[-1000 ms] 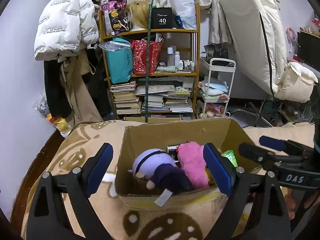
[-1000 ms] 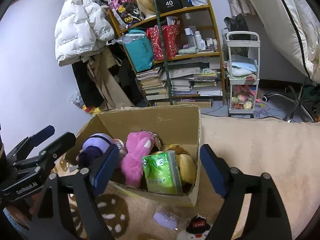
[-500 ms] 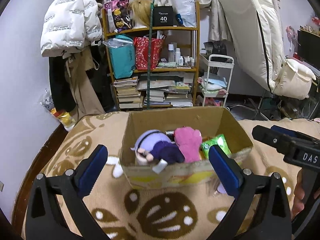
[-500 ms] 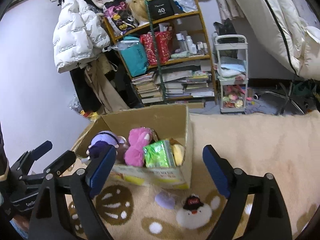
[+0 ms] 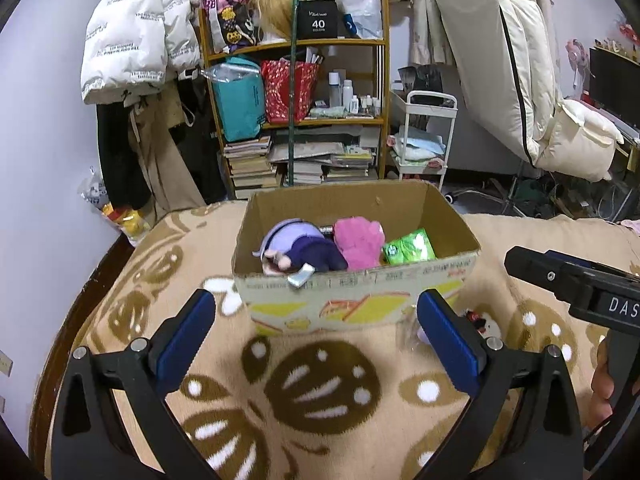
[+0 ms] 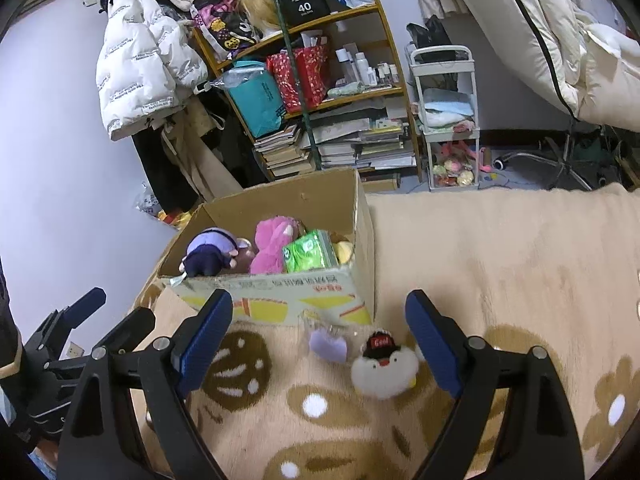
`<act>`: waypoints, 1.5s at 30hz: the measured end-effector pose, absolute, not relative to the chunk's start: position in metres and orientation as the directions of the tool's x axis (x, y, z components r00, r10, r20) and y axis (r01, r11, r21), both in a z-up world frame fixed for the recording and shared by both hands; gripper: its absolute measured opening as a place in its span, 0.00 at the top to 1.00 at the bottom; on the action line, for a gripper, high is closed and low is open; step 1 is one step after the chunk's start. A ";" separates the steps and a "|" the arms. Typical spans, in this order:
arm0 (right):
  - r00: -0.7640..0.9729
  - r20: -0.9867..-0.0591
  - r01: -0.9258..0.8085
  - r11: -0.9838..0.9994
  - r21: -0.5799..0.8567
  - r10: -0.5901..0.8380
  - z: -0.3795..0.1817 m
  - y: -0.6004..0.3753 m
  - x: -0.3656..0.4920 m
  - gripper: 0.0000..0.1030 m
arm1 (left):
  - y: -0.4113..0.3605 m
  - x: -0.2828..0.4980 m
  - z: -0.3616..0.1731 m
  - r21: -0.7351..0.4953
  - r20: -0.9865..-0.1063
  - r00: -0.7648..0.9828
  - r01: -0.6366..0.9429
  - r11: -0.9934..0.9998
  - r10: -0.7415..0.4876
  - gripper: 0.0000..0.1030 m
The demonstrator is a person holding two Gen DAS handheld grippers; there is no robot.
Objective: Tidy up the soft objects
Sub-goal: 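Lower left tool onto clear pouch while right tool lowers onto penguin plush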
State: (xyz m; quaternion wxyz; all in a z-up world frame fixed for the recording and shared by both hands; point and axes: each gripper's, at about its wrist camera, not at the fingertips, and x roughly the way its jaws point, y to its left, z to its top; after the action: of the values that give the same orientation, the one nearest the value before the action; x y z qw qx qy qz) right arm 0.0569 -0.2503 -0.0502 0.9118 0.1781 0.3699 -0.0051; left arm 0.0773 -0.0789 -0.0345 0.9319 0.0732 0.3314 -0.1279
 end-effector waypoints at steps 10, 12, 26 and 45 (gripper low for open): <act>0.666 -0.737 0.219 0.916 0.335 0.110 -0.069 -0.259 0.051 0.10 | -0.086 0.074 -0.049 0.042 -0.667 0.718 0.305 0.951 -0.201 0.03; 0.653 -0.749 0.237 0.909 0.343 0.112 -0.073 -0.262 0.053 0.10 | -0.089 0.077 -0.053 0.041 -0.674 0.710 0.310 0.950 -0.203 0.03; 0.534 -0.834 0.330 0.873 0.360 0.142 -0.109 -0.277 0.071 0.10 | -0.127 0.092 -0.090 0.058 -0.697 0.684 0.353 0.934 -0.216 0.03; 0.416 -0.887 0.434 0.813 0.387 0.200 -0.146 -0.294 0.089 0.28 | -0.172 0.112 -0.135 0.034 -0.765 0.587 0.447 0.894 -0.264 0.03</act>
State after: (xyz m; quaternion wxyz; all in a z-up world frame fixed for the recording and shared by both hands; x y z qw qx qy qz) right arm 0.0888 -0.2937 -0.1459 0.7875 0.2964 0.5353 -0.0744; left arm 0.1119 -0.1717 -0.1352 0.8839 0.1119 0.4072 -0.2011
